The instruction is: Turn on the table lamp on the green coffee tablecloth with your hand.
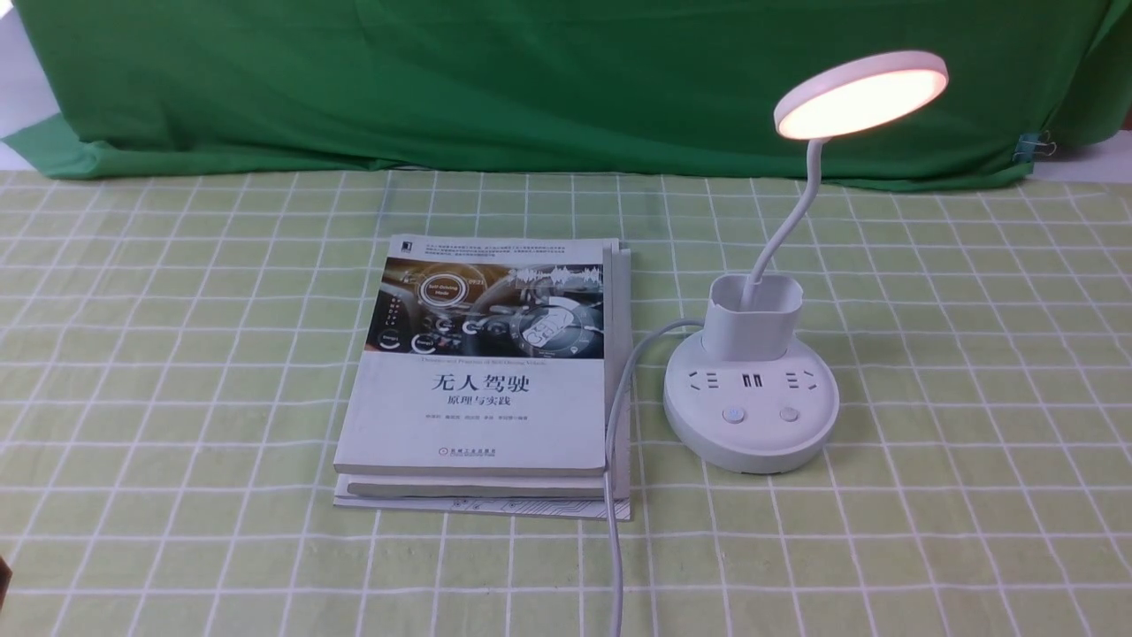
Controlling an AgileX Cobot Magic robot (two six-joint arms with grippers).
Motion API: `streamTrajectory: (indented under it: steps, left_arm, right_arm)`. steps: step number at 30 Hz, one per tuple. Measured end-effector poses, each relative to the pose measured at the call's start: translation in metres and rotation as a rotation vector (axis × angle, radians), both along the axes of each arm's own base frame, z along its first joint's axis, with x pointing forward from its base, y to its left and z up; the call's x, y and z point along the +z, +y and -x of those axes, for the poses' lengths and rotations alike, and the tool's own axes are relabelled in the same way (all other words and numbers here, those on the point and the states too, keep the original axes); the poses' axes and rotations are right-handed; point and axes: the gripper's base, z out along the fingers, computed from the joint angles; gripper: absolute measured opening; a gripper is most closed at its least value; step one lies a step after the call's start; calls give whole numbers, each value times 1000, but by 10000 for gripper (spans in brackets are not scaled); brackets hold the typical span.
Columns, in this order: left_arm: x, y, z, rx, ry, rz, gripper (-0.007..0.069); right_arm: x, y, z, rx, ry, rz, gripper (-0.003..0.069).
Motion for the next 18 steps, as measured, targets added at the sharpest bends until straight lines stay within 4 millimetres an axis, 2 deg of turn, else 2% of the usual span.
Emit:
streamTrajectory:
  steps: [18]
  left_arm:
    - [0, 0, 0, 0, 0, 0, 3]
  right_arm:
    - [0, 0, 0, 0, 1, 0, 141]
